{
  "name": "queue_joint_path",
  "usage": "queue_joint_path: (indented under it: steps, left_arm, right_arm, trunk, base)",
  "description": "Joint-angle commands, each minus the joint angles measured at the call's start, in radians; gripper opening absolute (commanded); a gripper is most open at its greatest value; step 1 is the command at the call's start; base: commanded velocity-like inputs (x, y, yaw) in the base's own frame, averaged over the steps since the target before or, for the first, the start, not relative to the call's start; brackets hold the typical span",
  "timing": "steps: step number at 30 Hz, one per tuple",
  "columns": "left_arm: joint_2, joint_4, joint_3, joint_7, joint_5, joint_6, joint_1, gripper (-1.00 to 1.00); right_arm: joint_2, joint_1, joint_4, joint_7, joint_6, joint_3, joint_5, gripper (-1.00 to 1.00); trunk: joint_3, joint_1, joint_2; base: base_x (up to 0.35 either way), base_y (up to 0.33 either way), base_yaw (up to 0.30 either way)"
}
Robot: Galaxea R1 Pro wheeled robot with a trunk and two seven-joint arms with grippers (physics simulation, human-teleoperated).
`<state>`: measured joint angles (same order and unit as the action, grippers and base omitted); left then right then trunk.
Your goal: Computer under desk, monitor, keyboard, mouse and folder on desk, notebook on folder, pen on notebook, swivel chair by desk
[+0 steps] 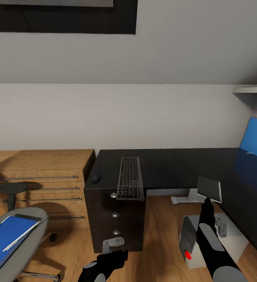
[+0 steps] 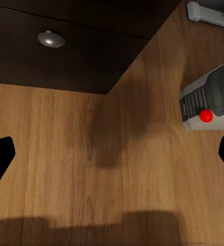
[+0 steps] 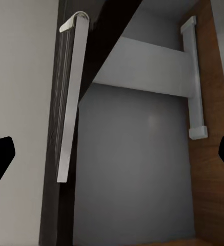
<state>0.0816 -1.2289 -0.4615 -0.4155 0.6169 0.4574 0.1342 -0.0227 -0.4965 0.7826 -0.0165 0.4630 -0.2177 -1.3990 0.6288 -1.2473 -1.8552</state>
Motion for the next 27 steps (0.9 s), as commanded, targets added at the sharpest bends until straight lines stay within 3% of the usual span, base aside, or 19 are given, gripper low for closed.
queue_joint_path:
  steps: [1, 27]
  left_arm:
    - [0.0, -0.001, -0.002, -0.01, 0.01, 0.001, 0.001, 1.0]
    - [0.0, 0.0, -0.003, -0.008, 0.013, 0.001, 0.001, 1.0]
  right_arm:
    - [0.0, 0.0, -0.001, -0.002, 0.003, 0.001, -0.006, 1.0]
    - [0.001, -0.001, -0.008, -0.002, 0.003, 0.001, -0.011, 1.0]
  trunk:
    - [0.001, 0.0, -0.001]
    - [0.001, 0.0, -0.001]
  base:
    - [0.057, 0.0, 0.0]
    - [0.119, 0.01, 0.0]
